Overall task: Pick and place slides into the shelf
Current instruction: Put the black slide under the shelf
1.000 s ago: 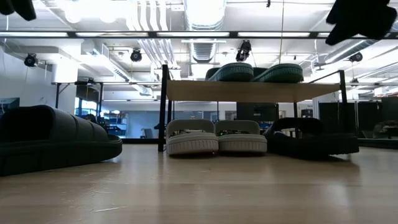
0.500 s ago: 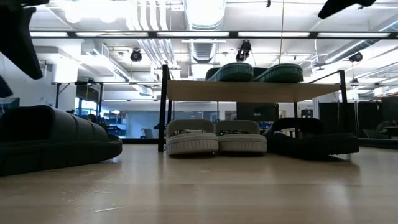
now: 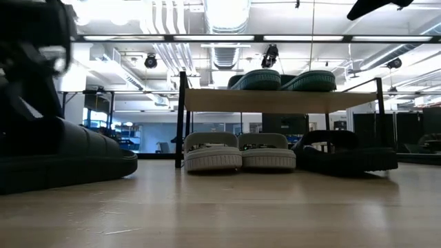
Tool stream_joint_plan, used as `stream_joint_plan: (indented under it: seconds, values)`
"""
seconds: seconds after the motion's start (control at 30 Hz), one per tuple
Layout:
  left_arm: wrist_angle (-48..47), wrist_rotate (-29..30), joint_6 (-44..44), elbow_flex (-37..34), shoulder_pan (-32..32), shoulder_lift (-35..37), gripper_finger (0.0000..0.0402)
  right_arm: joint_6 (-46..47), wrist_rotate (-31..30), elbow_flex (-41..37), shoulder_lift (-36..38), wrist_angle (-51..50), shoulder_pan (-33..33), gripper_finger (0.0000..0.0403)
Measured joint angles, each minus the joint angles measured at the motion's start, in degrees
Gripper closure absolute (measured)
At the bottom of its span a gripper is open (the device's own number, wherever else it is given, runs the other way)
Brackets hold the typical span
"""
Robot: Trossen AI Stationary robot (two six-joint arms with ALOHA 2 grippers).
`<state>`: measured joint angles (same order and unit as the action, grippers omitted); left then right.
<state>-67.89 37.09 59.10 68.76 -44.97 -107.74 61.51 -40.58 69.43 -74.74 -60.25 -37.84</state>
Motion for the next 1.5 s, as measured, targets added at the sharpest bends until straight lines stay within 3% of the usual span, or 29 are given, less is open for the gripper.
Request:
stream_joint_plan:
  seconds: [0.13, 0.3, 0.53, 0.6, 0.7, 0.8, 0.97, 1.1, 1.23, 1.37, 1.5]
  values:
    - [5.1, -0.6, -7.7, -1.6, 3.1, 0.1, 0.0291, 0.0, 0.0, 0.0, 0.0, 0.0, 0.8, 0.0177]
    - [3.5, -2.4, -13.2, 0.2, 6.9, 2.0, 0.0384, 0.4, 0.0, 0.8, 0.1, -0.7, 1.6, 0.0177]
    - [5.5, -2.6, -13.1, 6.3, 12.9, 14.0, 0.0399, 7.7, -3.3, 5.9, 1.0, -10.5, 3.1, 0.0186]
    - [11.1, -1.2, -14.6, 7.4, 15.2, 16.0, 0.0400, 8.9, -3.3, 7.7, 1.2, -13.6, 3.3, 0.0189]
    - [24.8, -0.5, -24.2, 8.6, 19.4, 17.1, 0.0400, 10.5, -3.1, 10.4, 1.7, -17.7, 3.4, 0.0192]
    - [37.0, -0.6, -31.7, 10.9, 24.6, 14.1, 0.0400, 12.6, -3.1, 12.6, 2.7, -21.7, 3.4, 0.0195]
    - [39.9, -1.9, -39.8, 21.9, 31.4, 3.9, 0.0401, 15.0, -2.9, 15.5, 4.6, -26.2, 3.4, 0.0196]
    - [40.3, -3.6, -48.3, 32.2, 31.6, -3.9, 0.0401, 15.0, -1.0, 16.0, 6.7, -26.7, 3.4, 0.0196]
    - [37.6, -3.8, -50.7, 39.2, 31.7, -9.8, 0.0401, 15.0, 3.4, 15.6, 8.3, -27.0, 3.4, 0.0196]
    - [31.2, -2.8, -50.5, 41.2, 31.4, -10.7, 0.0401, 14.7, 10.1, 14.6, 8.6, -26.8, 3.1, 0.0196]
    - [29.8, -1.2, -50.7, 40.6, 31.1, -9.7, 0.0401, 10.1, 10.3, 14.2, 7.0, -22.1, 1.7, 0.0196]
